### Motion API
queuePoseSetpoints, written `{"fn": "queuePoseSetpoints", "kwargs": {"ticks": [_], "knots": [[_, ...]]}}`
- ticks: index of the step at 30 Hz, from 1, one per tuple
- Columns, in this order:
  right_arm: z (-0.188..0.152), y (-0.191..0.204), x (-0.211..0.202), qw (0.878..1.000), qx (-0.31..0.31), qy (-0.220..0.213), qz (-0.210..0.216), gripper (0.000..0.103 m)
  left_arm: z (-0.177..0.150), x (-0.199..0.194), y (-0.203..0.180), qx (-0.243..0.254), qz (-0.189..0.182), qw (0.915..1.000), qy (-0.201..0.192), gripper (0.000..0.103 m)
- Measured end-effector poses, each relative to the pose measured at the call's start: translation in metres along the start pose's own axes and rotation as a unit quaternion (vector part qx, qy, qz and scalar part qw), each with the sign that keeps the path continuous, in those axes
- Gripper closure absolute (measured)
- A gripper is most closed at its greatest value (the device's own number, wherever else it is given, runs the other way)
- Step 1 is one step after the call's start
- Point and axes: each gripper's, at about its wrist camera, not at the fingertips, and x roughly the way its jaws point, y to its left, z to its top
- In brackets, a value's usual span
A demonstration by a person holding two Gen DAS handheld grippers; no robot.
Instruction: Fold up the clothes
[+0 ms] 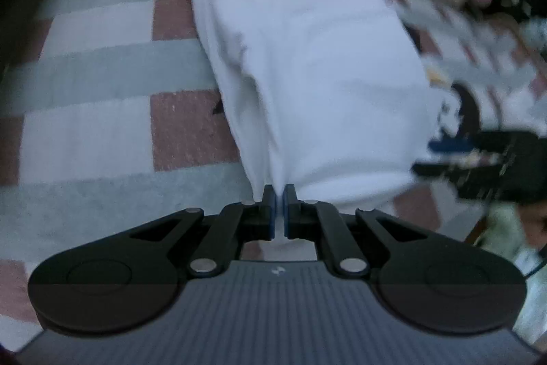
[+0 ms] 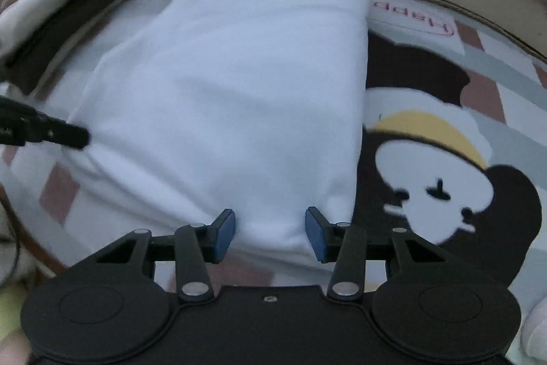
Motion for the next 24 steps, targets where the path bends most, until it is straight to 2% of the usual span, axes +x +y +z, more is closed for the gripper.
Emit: {"fn": "queuePoseSetpoints", "kwargs": {"ticks": [2,3,5,7,8,9,10,11,13,15,17,19,21,24], "knots": [[0.003,0.001,0.002,1.0,0.0,0.012,0.0,0.053,0.0,0.008,-0.015,0.039,0.031,0.9986,0.017,0.097],[0.004,0.005,0.003,1.0,-0.019,0.024,-0.003,0.053,0.001,0.008,-0.021,0.052,0.044,0.9975,0.017,0.096],[0.004,0.011,0.002,0.997,-0.056,0.051,-0.006,0.052,0.005,-0.001,-0.02,0.045,0.034,0.9984,0.004,0.095],[0.008,0.015,0.001,0.992,-0.087,0.094,-0.005,0.051,0.018,-0.02,-0.005,-0.032,-0.013,0.999,-0.029,0.092],[0.017,0.014,-0.004,0.991,-0.079,0.105,-0.004,0.053,0.029,-0.026,0.005,-0.077,-0.047,0.9944,-0.055,0.085],[0.027,0.013,-0.01,0.992,-0.063,0.113,-0.004,0.06,0.04,-0.033,0.015,-0.12,-0.082,0.9862,-0.079,0.068],[0.039,0.011,-0.022,0.996,-0.038,0.085,0.002,0.058,0.053,-0.031,0.019,-0.128,-0.092,0.9833,-0.091,0.057],[0.054,0.008,-0.037,0.999,-0.011,0.036,0.022,0.059,0.067,-0.029,0.023,-0.136,-0.102,0.9801,-0.102,0.044],[0.085,0.001,-0.059,0.996,0.013,-0.042,0.073,0.049,0.097,-0.009,0.03,-0.117,-0.041,0.9867,-0.105,0.043],[0.113,-0.009,-0.06,0.993,-0.003,-0.093,0.066,0.047,0.128,0.012,0.036,-0.097,0.021,0.9891,-0.108,0.044],[0.139,-0.026,-0.041,0.993,-0.006,-0.11,0.043,0.046,0.137,0.026,0.047,-0.096,0.045,0.9866,-0.124,0.046],[0.157,-0.051,-0.016,0.993,0.016,-0.115,0.03,0.047,0.128,0.03,0.054,-0.092,0.033,0.9829,-0.156,0.046],[0.165,-0.074,0.003,0.991,0.055,-0.121,0.026,0.047,0.125,0.031,0.05,-0.058,0.014,0.9874,-0.147,0.046],[0.169,-0.109,0.032,0.982,0.13,-0.113,0.077,0.047,0.127,0.035,0.047,-0.054,-0.017,0.9878,-0.145,0.046]]}}
